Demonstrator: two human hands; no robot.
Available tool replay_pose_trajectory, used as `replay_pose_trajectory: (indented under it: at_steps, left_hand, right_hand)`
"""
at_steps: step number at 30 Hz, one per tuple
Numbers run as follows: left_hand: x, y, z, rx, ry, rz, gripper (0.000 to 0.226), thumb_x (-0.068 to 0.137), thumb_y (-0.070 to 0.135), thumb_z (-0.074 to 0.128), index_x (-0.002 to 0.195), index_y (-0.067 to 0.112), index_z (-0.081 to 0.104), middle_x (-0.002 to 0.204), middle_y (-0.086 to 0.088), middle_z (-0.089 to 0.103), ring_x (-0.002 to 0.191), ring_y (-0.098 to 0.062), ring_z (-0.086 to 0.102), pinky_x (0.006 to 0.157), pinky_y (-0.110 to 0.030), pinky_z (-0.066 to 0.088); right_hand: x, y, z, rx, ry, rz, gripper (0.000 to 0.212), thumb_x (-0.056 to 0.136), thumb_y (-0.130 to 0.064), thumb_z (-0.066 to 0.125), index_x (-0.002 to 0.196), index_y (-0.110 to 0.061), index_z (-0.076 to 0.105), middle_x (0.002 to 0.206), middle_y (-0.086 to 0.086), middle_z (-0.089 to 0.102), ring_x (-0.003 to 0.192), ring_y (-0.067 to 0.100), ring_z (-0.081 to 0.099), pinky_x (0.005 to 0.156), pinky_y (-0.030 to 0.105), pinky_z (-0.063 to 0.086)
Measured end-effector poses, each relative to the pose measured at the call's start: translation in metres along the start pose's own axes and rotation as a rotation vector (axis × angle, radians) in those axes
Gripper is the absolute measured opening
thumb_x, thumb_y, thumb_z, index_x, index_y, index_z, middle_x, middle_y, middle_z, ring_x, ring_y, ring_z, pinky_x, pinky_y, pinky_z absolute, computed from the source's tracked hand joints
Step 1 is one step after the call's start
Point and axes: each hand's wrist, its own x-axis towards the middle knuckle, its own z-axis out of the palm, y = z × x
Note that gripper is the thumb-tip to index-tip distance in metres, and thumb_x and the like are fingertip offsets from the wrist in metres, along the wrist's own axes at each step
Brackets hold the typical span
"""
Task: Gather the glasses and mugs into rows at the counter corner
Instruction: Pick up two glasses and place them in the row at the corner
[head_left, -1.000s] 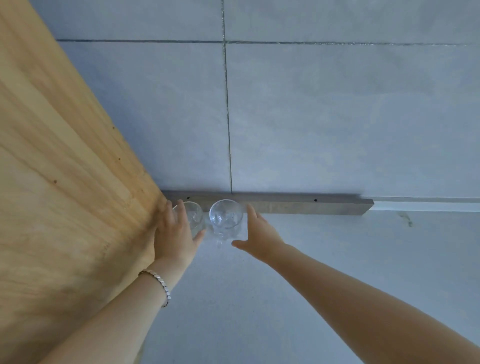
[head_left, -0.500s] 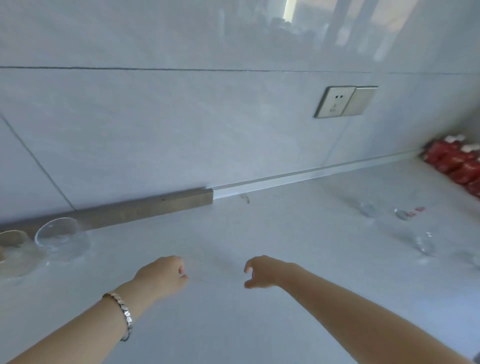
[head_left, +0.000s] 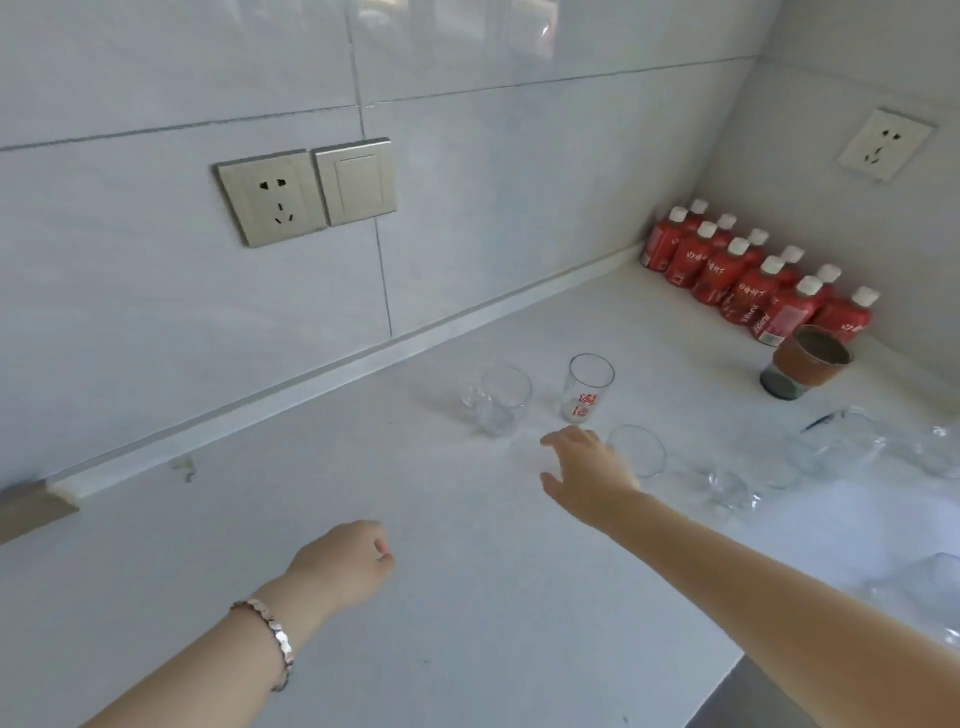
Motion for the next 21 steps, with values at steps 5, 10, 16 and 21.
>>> replay_pose_trajectory:
  at_steps: [5, 10, 16, 21]
  left_hand:
    - [0.019, 0.056, -0.002, 0.022, 0.028, 0.003, 0.005, 0.088, 0.027, 0.047, 0.086, 0.029, 0.05, 0.112, 0.001, 0.063, 0.106, -0.02, 0.06, 0.086, -0.026, 0.045]
    - [0.043, 0.091, -0.005, 0.011, 0.067, -0.017, 0.019, 0.089, 0.028, 0.049, 0.106, 0.024, 0.057, 0.12, 0.0, 0.062, 0.111, -0.021, 0.059, 0.091, -0.029, 0.045]
    - [0.094, 0.132, -0.039, 0.138, 0.231, 0.118, 0.077, 0.083, 0.026, 0.062, 0.146, 0.015, 0.02, 0.153, -0.004, 0.025, 0.136, -0.025, 0.037, 0.104, -0.038, 0.039]
    - [0.147, 0.158, -0.053, 0.373, 0.097, 0.208, 0.107, 0.072, 0.022, 0.073, 0.149, 0.021, -0.002, 0.161, 0.003, -0.001, 0.147, -0.017, 0.018, 0.111, -0.035, 0.034]
  right_hand:
    - [0.03, 0.074, -0.015, 0.11, 0.008, 0.343, 0.087, 0.073, -0.053, 0.068, 0.14, -0.017, 0.028, 0.139, 0.011, 0.032, 0.128, 0.032, 0.038, 0.1, 0.039, 0.04]
    - [0.044, 0.103, 0.006, 0.371, -0.107, 0.455, 0.099, 0.06, -0.07, 0.068, 0.138, -0.023, 0.031, 0.129, 0.008, 0.037, 0.115, 0.031, 0.055, 0.094, 0.04, 0.049]
    - [0.042, 0.107, 0.018, 0.287, -0.033, 0.348, 0.09, 0.067, -0.062, 0.068, 0.136, -0.02, 0.03, 0.128, 0.005, 0.04, 0.12, 0.028, 0.048, 0.089, 0.036, 0.047]
    - [0.034, 0.12, 0.016, 0.348, -0.044, 0.256, 0.093, 0.069, -0.049, 0.072, 0.143, -0.021, 0.023, 0.139, -0.001, 0.039, 0.127, 0.023, 0.044, 0.096, 0.034, 0.045]
